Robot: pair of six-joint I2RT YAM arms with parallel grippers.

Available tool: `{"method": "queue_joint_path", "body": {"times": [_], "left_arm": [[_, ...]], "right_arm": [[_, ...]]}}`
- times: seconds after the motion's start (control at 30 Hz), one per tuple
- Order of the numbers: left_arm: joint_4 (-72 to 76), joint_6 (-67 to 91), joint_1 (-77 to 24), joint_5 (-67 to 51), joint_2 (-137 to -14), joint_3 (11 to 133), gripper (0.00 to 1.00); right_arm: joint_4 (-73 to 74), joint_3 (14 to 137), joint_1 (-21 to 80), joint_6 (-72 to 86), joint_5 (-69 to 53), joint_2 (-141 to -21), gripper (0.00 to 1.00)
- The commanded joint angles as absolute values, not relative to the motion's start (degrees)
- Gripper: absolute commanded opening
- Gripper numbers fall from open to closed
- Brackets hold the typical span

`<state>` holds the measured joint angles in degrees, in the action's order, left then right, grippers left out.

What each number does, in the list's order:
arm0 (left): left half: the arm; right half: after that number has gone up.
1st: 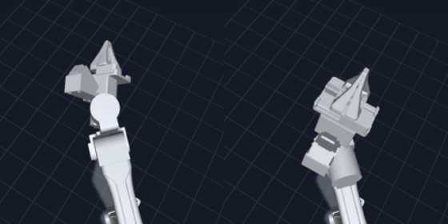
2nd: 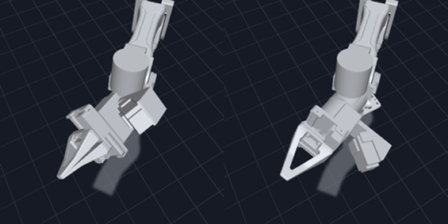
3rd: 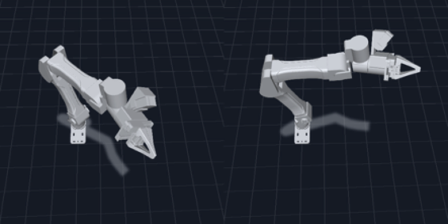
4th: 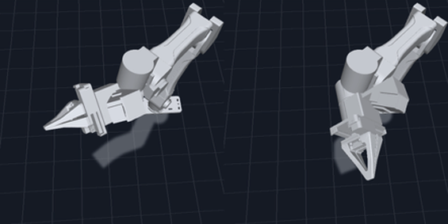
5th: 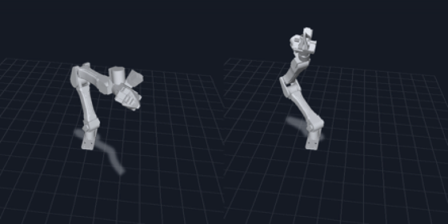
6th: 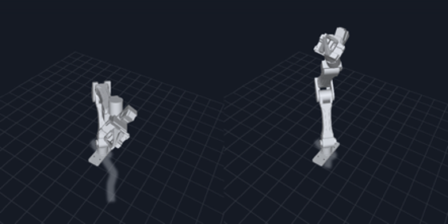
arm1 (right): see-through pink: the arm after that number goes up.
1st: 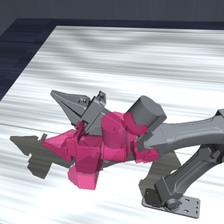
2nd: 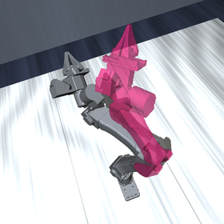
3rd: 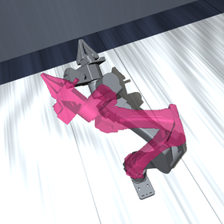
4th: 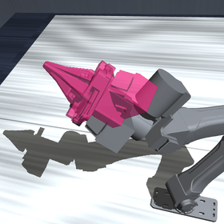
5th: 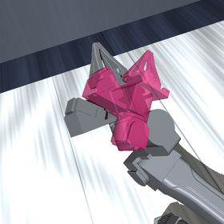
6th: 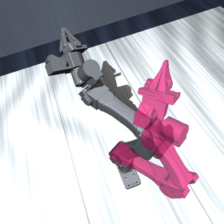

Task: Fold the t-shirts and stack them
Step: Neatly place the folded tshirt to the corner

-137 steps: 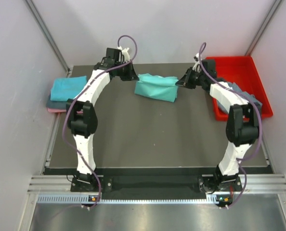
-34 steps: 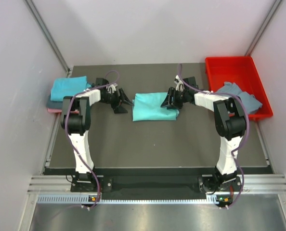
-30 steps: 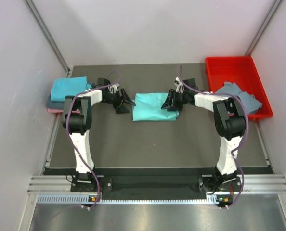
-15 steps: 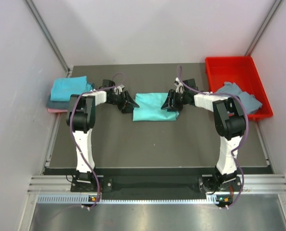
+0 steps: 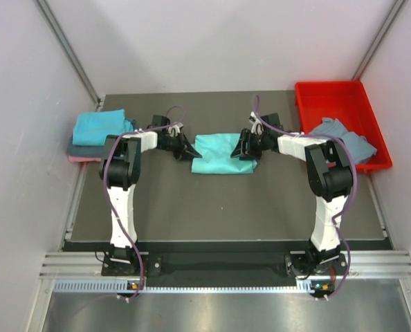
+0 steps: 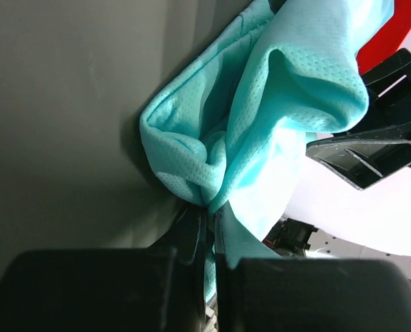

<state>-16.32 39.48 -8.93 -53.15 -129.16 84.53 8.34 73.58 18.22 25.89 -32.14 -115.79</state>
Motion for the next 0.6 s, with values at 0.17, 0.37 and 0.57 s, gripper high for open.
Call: {"method": "queue_joint_path", "body": {"times": [0.17,0.37,0.57], "left_arm": [[-22.7,29.5,-8.0,-52.0,-118.5,88.0,0.00],[-36.5,14.3,-6.2,-44.0,-112.2,94.7,0.00],[-45.0,4.3,-3.3,-36.3,-110.3,101.3,0.00]], "right_arm": [[10.6,76.9,19.2,18.5,-28.3,-107.6,0.58],[13.2,79.8,17.8,12.5,-22.8,-99.1,0.68],[14.9,80.2,17.1,9.1,-20.7,-96.1,0.70]]}}
